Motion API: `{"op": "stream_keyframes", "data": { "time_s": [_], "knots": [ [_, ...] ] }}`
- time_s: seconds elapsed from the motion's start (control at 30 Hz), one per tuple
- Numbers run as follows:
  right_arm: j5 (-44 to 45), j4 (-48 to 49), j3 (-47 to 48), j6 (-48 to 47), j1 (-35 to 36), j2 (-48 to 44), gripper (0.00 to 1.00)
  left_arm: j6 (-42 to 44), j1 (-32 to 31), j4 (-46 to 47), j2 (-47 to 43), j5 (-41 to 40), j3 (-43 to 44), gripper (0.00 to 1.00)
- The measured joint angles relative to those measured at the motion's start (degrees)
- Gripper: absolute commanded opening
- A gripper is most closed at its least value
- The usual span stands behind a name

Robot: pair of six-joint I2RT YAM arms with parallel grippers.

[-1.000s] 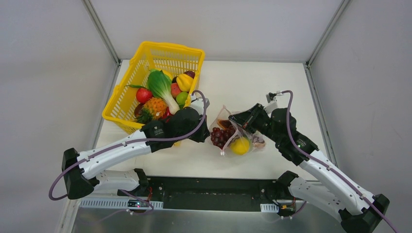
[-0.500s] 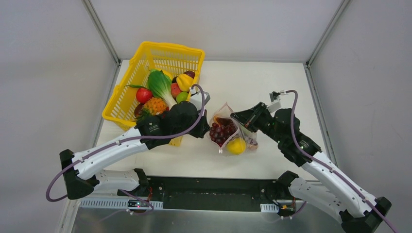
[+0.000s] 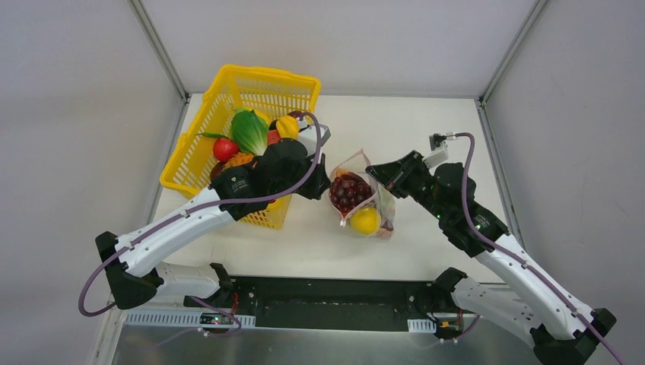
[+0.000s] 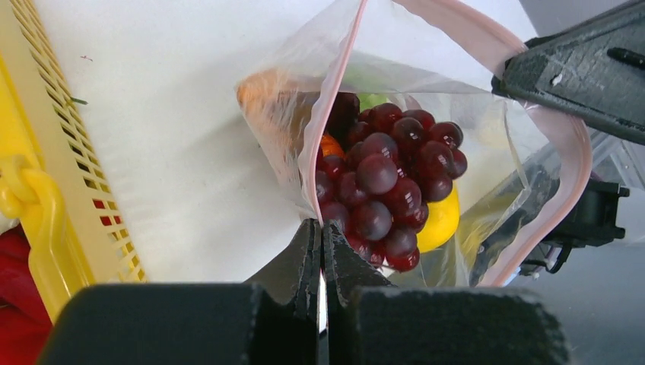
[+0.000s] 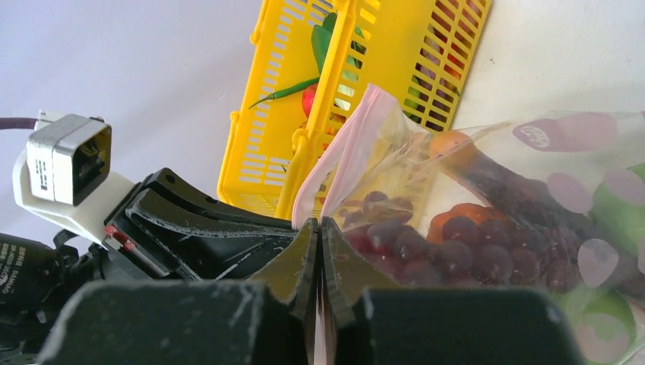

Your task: Place the food in the zip-top bag and seal the zipper

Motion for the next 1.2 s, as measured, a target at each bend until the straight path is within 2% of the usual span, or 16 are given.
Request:
{"op": "stream_keyframes", "data": {
  "time_s": [0.13,0.43,0.63,0.73,0.83,0.93,1.07,1.2],
  "knots": [
    [1.2,-0.1,0.4,-1.6,0.0,0.3,0.02,0.4,1.0,0.3,0.8,2.2,1.5,0.00],
    [6.1,0.4,-0.6,-3.2,0.0,-2.8,0.02,3.2,3.0,-2.2,4.2,3.7,12.9,0.00],
    [7.1,-0.1,-1.4,-3.3,0.0,-2.6,0.02,1.6,8.3,2.9,6.2,9.6,9.6,0.00],
    [7.4,-0.1,-1.5,-3.3,0.0,-2.4,0.02,0.9,8.8,5.6,6.2,10.4,5.3,0.00],
    [7.3,-0.1,-1.5,-3.3,0.0,-2.4,0.02,0.8,8.8,5.4,6.1,11.2,4.5,0.01],
    [7.0,-0.1,-1.4,-3.1,0.0,-2.4,0.02,0.8,8.8,5.7,4.8,11.4,4.4,0.16],
    [6.8,0.0,-1.5,-2.7,0.0,-2.4,0.02,0.7,8.8,6.6,1.4,11.2,2.4,0.51],
    [6.8,0.0,-1.5,-2.6,0.0,-2.4,0.02,1.1,9.0,5.9,-1.2,10.7,1.6,0.70]
  ]
}}
